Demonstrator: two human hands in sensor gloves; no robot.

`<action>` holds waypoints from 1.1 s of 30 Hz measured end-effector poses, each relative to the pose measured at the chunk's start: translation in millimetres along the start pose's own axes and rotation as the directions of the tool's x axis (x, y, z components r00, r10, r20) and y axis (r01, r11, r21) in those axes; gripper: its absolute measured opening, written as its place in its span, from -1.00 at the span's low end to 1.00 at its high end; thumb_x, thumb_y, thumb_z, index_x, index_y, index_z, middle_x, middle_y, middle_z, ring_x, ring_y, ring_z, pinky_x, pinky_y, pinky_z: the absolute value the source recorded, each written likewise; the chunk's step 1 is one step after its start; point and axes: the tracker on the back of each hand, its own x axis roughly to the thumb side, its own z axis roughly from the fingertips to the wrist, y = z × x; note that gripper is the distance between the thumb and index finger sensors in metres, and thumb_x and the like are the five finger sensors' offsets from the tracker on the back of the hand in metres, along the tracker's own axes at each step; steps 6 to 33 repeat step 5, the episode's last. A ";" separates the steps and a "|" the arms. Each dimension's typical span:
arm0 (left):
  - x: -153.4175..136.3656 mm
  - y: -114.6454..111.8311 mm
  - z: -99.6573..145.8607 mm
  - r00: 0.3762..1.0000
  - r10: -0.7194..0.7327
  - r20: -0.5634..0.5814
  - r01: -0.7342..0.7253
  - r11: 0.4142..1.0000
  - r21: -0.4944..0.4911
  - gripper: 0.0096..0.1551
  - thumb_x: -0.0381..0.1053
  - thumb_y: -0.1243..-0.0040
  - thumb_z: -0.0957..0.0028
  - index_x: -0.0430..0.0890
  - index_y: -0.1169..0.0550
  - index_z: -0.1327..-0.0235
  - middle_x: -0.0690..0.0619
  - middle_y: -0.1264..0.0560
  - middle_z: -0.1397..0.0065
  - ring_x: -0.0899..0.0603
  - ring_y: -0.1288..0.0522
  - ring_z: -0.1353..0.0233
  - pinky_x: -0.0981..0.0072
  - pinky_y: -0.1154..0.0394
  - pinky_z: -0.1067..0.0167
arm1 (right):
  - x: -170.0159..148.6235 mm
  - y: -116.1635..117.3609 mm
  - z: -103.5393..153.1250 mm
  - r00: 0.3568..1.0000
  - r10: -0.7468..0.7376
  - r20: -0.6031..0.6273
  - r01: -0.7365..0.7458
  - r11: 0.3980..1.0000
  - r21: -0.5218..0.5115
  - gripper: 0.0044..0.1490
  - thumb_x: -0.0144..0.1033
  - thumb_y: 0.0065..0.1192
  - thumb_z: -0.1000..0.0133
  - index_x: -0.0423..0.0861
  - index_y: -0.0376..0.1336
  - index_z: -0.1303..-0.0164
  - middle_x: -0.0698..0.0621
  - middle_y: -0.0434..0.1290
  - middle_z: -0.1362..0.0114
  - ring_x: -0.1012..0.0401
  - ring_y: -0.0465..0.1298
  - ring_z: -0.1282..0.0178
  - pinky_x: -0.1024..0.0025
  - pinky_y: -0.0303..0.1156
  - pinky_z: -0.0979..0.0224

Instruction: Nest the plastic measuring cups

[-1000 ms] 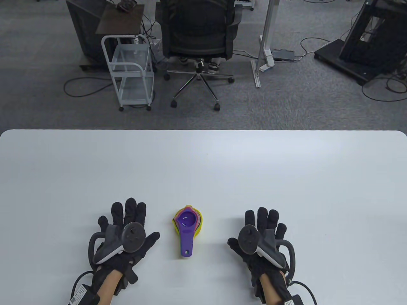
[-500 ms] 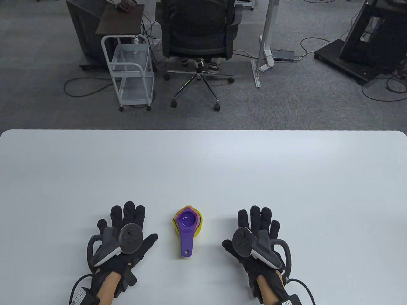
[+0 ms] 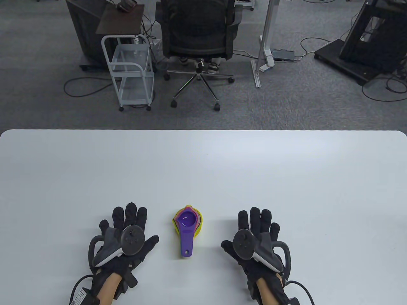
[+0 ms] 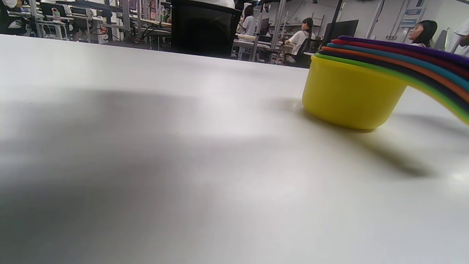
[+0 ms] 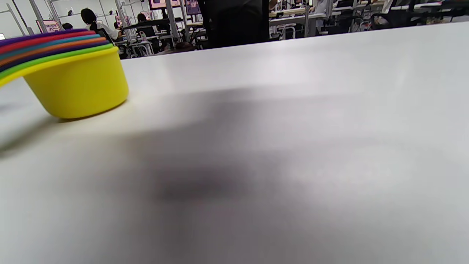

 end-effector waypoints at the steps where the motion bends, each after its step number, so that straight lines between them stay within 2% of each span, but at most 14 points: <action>1: 0.1 0.1 0.2 1.000 0.000 -0.001 0.000 1.000 0.000 0.08 0.50 0.27 -0.15 -0.06 0.22 -0.71 -0.29 0.30 -0.75 -0.63 0.30 -0.60 -0.71 0.29 -0.23 | 0.2 0.7 -0.9 1.000 -0.005 -0.001 0.005 1.000 0.009 0.29 0.37 -0.30 -0.14 -0.27 -0.53 -0.70 -0.53 -0.55 -0.70 -0.45 -0.55 -0.52 -0.54 -0.47 -0.45; 33: 0.0 -0.5 0.8 1.000 0.018 -0.003 -0.018 1.000 -0.008 0.08 0.49 0.27 -0.15 -0.06 0.22 -0.71 -0.29 0.31 -0.75 -0.63 0.31 -0.60 -0.71 0.29 -0.23 | -1.4 0.8 -1.5 0.999 -0.034 0.003 0.034 0.999 0.018 0.29 0.37 -0.30 -0.14 -0.28 -0.53 -0.70 -0.54 -0.55 -0.70 -0.45 -0.55 -0.52 -0.54 -0.46 -0.44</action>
